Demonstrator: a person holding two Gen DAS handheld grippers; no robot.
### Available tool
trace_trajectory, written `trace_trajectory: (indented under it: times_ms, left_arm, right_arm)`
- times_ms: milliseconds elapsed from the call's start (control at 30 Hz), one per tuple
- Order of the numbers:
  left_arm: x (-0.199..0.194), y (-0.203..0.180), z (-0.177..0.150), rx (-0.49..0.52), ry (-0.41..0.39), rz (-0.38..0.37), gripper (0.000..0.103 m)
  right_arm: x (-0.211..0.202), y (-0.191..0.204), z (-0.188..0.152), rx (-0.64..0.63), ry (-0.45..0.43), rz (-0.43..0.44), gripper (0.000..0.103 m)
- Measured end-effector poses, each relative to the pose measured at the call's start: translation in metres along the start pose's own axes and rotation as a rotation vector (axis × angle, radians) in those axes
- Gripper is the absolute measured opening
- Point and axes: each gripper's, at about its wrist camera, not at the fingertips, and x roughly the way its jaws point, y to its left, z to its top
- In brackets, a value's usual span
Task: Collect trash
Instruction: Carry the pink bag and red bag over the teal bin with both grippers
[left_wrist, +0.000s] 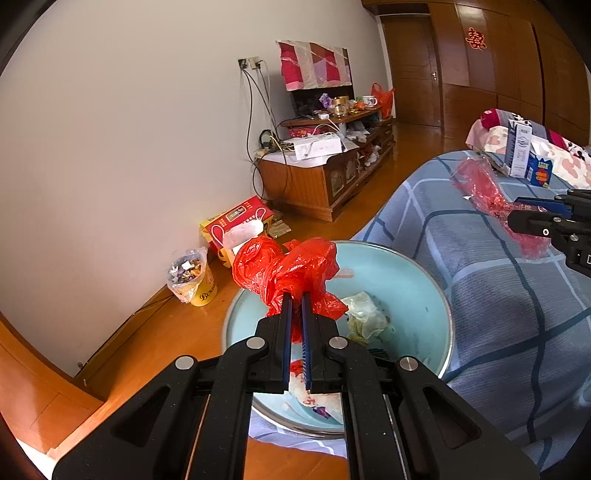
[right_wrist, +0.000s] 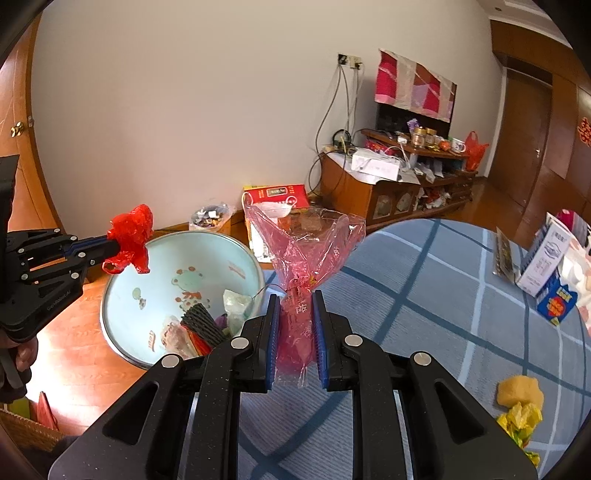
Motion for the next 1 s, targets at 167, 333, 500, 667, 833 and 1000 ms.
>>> trace_trajectory:
  times_ms: [167,333,500,667,833,1000]
  left_arm:
    - [0.001,0.006,-0.002,-0.011,0.004,0.008,0.004]
    - [0.002,0.012,-0.003,-0.023,0.006,0.013,0.004]
    - [0.004,0.015,-0.003,-0.033,0.007,0.02,0.004]
    - [0.005,0.017,-0.004,-0.038,0.008,0.02,0.004]
    - [0.005,0.016,-0.004,-0.038,0.008,0.019,0.004]
    - [0.004,0.017,-0.004,-0.041,0.008,0.013,0.005]
  right_arm:
    - [0.008,0.013,0.004,-0.022,0.008,0.018,0.018]
    - [0.012,0.023,0.007,-0.041,0.013,0.028,0.018]
    - [0.015,0.027,0.009,-0.05,0.016,0.034,0.018]
    - [0.018,0.03,0.008,-0.056,0.02,0.039,0.018]
    - [0.021,0.034,0.008,-0.062,0.025,0.047,0.018]
    - [0.023,0.041,0.01,-0.074,0.026,0.062,0.018]
